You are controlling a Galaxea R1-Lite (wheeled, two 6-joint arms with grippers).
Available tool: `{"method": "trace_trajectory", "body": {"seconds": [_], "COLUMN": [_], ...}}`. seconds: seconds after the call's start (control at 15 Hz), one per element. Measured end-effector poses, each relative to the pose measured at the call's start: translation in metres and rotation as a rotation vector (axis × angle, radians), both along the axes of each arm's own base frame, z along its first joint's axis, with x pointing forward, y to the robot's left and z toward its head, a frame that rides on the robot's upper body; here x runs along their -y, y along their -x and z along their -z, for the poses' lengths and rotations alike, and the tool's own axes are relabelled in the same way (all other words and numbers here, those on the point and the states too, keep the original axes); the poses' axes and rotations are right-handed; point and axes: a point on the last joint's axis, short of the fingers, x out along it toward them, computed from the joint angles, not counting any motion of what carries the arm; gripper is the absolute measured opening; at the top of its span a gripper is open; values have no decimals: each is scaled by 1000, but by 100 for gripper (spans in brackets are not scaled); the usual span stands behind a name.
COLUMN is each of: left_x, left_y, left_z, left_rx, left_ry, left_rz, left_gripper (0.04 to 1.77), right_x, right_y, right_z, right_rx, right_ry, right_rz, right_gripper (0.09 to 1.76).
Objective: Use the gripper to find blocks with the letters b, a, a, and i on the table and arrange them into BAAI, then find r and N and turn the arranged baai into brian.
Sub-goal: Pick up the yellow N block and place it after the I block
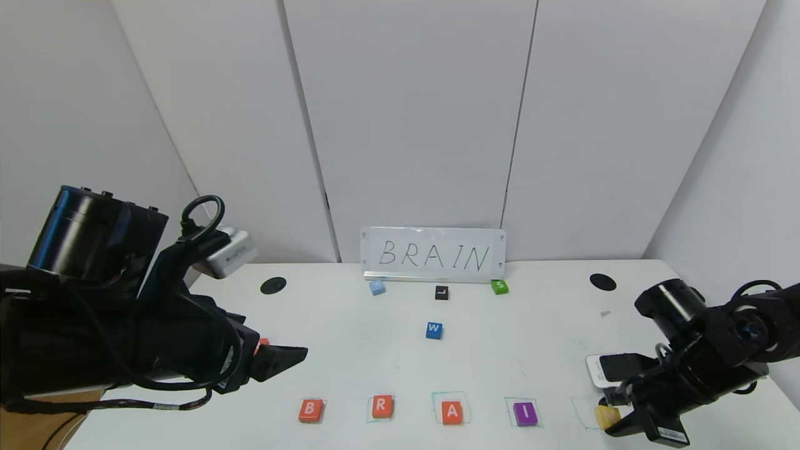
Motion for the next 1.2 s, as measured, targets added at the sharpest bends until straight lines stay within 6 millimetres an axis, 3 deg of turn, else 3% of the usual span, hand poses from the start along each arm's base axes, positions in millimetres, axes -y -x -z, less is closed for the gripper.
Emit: {"method": "trace_trajectory", "body": {"seconds": [0.33,1.2], "left_x": [1,2], "left_y": [1,2], "left_z": [2,6], "left_rx": [-3,-6], "left_ry": [-10,-36], "left_rz": [11,21], "left_gripper": [172,172], "right_x": [-2,-11], "right_y": [4,-31], "right_z": [7,30], "right_rx": [4,19], "right_ry": [33,73], "right_rz": [-80,-116], "right_gripper": [53,53]}}
